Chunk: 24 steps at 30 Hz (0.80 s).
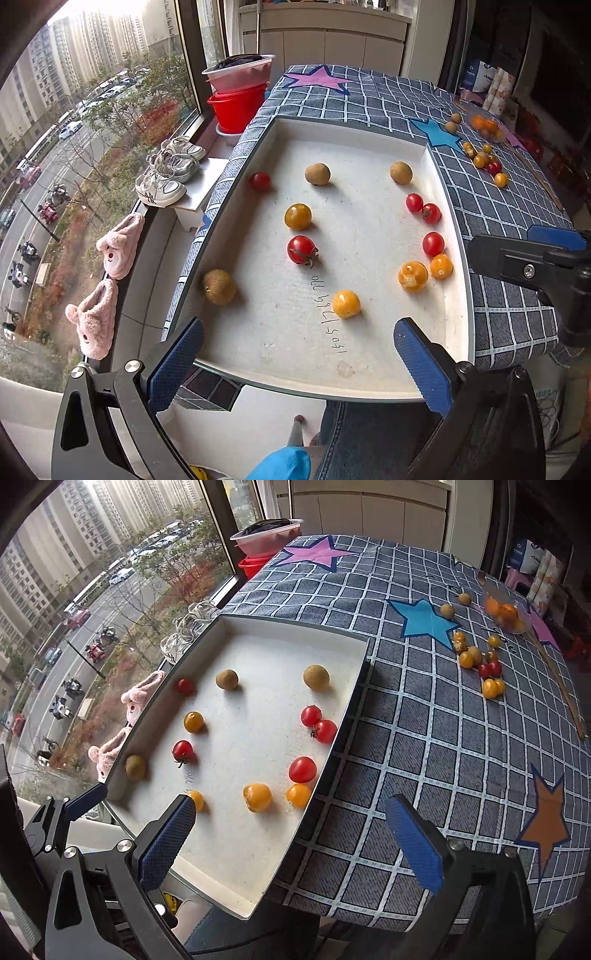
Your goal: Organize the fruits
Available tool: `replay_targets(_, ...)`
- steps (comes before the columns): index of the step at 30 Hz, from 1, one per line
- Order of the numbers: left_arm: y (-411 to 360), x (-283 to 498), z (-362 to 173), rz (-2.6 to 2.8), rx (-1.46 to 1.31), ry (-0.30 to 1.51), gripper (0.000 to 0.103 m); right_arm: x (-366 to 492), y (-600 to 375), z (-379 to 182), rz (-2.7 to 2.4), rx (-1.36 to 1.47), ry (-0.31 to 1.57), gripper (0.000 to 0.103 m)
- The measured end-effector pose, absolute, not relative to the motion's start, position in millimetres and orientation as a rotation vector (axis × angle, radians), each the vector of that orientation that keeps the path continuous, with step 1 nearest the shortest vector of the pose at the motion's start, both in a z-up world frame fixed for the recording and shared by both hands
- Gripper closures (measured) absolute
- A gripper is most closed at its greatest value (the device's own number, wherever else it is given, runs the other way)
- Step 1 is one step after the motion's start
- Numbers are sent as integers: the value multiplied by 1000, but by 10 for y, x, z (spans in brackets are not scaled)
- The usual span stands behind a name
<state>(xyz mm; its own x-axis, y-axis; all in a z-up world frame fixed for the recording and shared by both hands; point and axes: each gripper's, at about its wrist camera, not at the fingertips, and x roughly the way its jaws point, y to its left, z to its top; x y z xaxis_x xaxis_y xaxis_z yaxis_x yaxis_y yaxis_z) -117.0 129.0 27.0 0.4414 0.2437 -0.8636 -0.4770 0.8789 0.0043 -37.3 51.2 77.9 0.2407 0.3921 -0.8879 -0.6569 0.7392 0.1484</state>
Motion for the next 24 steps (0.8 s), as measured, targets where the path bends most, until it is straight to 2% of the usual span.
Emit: replay_targets(24, 1278, -1474, 318, 469, -250, 993, 0, -560, 498, 735, 705, -272, 1149, 0)
